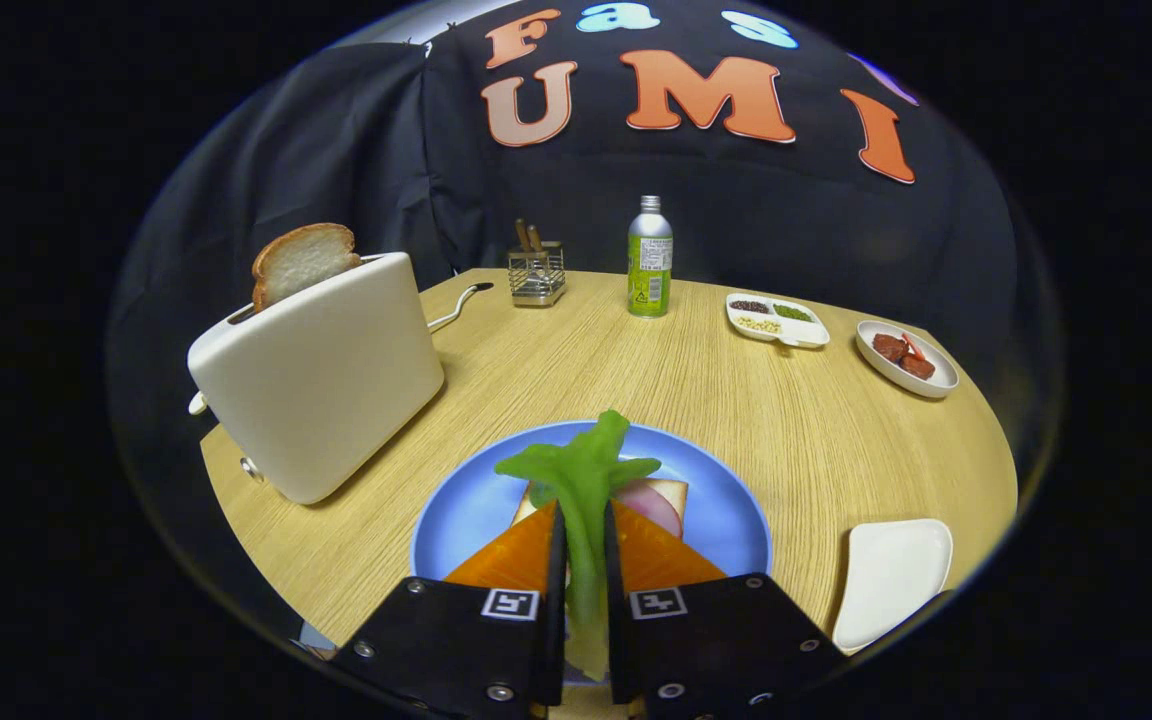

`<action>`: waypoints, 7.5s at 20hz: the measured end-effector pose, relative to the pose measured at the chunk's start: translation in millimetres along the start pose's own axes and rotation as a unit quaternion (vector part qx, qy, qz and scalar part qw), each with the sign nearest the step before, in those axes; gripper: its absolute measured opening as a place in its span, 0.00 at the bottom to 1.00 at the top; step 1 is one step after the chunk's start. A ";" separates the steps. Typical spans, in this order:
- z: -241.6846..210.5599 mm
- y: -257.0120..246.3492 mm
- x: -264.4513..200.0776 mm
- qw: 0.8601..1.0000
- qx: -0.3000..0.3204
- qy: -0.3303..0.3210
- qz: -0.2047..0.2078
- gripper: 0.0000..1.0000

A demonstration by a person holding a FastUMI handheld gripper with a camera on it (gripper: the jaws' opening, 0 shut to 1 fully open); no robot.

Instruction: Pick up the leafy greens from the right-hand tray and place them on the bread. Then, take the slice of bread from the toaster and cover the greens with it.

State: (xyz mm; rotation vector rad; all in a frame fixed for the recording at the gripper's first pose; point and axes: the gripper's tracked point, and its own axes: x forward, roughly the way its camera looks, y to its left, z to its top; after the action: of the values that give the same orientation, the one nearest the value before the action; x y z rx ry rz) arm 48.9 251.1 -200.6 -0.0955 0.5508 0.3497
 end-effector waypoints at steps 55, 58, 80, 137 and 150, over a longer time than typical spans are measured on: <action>158.3 219.9 14.1 1.000 0.014 0.006 0.001 0.21; 163.5 222.0 9.2 1.000 0.014 0.003 0.000 0.09; 211.0 148.2 -41.3 0.996 0.059 -0.064 -0.007 0.06; 80.9 -153.9 -101.2 0.979 0.082 -0.075 -0.170 0.98; 118.0 -212.8 -197.8 0.954 0.066 -0.201 -0.210 0.97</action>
State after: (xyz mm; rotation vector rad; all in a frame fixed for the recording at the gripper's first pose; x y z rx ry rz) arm 24.8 13.9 3.1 -0.0084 0.1387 -0.0868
